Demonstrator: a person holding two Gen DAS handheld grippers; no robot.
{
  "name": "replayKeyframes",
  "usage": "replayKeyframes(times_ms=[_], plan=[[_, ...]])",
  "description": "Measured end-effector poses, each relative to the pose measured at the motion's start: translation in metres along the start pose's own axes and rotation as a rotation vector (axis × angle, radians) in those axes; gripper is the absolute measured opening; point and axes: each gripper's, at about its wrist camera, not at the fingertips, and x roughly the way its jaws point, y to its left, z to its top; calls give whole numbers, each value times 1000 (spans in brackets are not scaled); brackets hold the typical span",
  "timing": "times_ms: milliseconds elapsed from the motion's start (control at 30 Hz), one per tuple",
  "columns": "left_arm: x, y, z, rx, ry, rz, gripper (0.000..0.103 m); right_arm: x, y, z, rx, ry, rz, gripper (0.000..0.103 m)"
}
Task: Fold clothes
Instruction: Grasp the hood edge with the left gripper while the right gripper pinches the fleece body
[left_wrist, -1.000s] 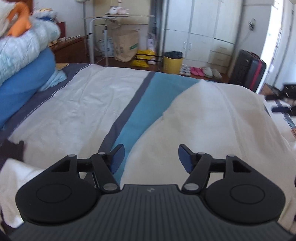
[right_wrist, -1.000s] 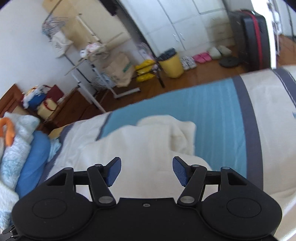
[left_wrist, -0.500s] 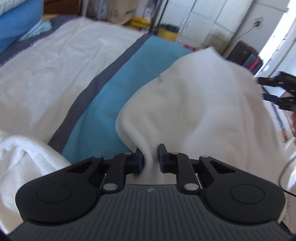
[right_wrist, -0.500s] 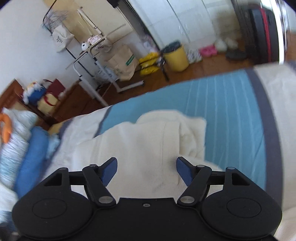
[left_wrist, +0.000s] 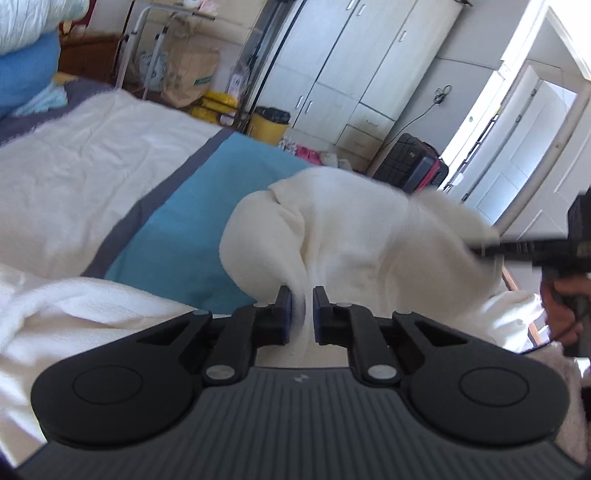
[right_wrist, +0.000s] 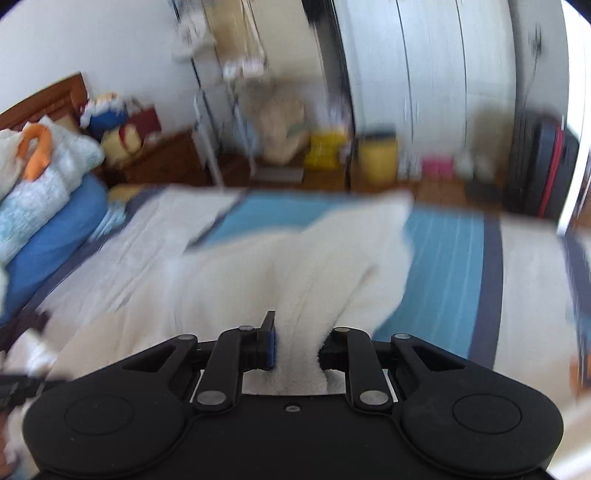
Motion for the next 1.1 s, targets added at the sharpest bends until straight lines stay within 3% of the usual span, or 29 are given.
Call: replayKeyframes(times_ms=[67,167,233,300,367,433,533,600,633,667,733,767,867,933,1000,1033,1100], plan=[[-11,-3,-1,14,-20,-22,11,-4,-4,-29,-1,101,18,21],[-18,-5,-2,22,-58,-50,12,-22,10,-45,-87,129,-25,21],[-16,-7,-2,32,-78,-17,18,-33,12,-47,-105,136,-13,20],[-9,-7,0,29,-88,39,40,-40,9,-52,-115,149,-6,20],[0,-5,4,3,-95,88,54,-44,5,-64,-97,173,8,20],[13,-2,11,-48,-40,117,62,-52,-1,-80,-86,176,32,18],[33,-19,21,7,97,119,65,-65,-2,-92,-96,150,69,18],[43,-35,18,81,90,133,84,-65,-4,-90,-76,150,72,20],[48,-40,16,106,85,144,86,-65,-5,-89,-53,147,77,24],[56,-40,11,117,99,147,83,-66,-5,-88,-29,139,86,26],[73,-35,-2,103,180,146,26,-69,-7,-86,20,119,110,41],[76,-31,-12,79,211,133,2,-71,-9,-85,43,106,122,43],[69,-31,-35,66,241,101,0,-80,-14,-74,87,56,125,51],[57,-40,-46,93,247,76,0,-82,-20,-66,142,17,92,64],[41,-53,-45,151,207,84,0,-80,-32,-59,244,-5,66,72],[34,-60,-43,188,178,95,0,-71,-39,-56,293,12,48,84],[21,-73,-37,242,116,111,2,-49,-52,-50,374,61,7,92]])
